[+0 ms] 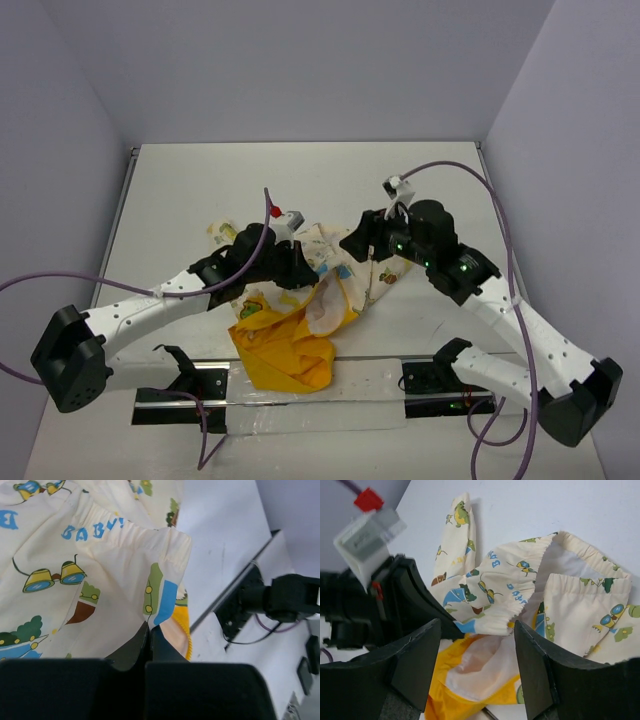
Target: Zip up the jacket
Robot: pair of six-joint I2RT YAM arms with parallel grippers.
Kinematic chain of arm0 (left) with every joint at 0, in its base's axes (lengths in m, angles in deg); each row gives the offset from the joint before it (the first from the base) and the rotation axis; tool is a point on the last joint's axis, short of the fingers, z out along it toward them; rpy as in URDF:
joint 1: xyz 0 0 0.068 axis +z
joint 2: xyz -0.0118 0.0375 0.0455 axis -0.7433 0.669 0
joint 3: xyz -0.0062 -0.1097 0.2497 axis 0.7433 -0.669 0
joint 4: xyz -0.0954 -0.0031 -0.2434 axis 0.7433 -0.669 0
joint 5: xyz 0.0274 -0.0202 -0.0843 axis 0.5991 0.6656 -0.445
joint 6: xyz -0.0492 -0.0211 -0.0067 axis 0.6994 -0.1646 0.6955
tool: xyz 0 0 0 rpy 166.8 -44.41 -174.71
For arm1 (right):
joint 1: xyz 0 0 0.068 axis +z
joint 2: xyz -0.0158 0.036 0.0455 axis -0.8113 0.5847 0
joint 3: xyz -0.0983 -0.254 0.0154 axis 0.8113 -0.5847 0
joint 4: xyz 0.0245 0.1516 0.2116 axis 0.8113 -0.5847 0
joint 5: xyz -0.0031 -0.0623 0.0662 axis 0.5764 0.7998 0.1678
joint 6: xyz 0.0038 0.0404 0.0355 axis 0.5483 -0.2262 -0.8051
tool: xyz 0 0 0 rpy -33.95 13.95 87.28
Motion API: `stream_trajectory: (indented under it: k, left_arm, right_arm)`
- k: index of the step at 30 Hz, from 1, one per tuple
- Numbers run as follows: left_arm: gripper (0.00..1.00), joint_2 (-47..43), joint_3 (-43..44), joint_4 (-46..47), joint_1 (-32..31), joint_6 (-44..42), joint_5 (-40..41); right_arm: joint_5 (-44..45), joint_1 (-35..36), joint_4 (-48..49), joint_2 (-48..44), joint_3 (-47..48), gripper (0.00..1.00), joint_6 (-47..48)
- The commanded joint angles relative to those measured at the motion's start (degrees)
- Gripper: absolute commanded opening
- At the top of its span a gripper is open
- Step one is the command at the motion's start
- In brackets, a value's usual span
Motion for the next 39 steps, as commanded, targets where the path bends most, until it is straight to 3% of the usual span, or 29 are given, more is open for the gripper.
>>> stream_trajectory:
  k: [1, 6, 9, 19, 23, 26, 29, 33, 36, 39]
  left_arm:
    - [0.0, -0.3, 4.1, 2.28, 2.63, -0.44, -16.58]
    - [0.0, -0.37, 6.05, 1.7, 5.36, -0.7, -21.77]
    - [0.0, -1.05, 6.36, 1.91, 6.99, -0.36, -23.95]
    - [0.0, -1.62, 5.48, 4.11, 8.61, 0.75, -28.14]
    - [0.0, -2.1, 5.28, 4.95, 8.74, 1.05, -28.85]
    - [0.0, -2.41, 5.05, 5.13, 8.77, 0.98, -29.36]
    - [0.0, -2.26, 4.81, 5.06, 8.89, 0.95, -29.49]
    - [0.0, -1.8, 4.16, 5.01, 9.78, 0.98, -29.81]
    - [0.0, -1.65, 4.22, 4.2, 10.2, 0.53, -29.19]
    - [0.0, -1.14, 4.03, 3.2, 11.06, -0.38, -29.2]
  right_arm:
    - [-8.09, -1.65, 9.17, -7.04, -8.84, 0.67, 10.01]
    - [-13.63, -1.65, 12.04, -10.81, -13.58, 0.68, 13.54]
    - [-15.75, -1.73, 13.74, -11.28, -15.61, 0.76, 14.01]
    - [-19.43, -1.83, 20.6, -4.65, -16.07, 0.81, 12.75]
    - [-21.54, -2.29, 23.79, -2.26, -16.23, 0.9, 11.41]
    - [-21.74, -2.52, 25.58, -1.7, -16.93, 0.9, 9.87]
    - [-22.55, -2.65, 26.44, -2.03, -17.59, 0.87, 9.23]
    - [-22.49, -2.88, 25.8, -3.19, -18.17, 0.7, 8.75]
    - [-23.71, -2.97, 24.03, -3.46, -17.81, 0.65, 9.46]
    - [-23.95, -2.97, 22.98, -3.76, -17.65, 0.54, 9.76]
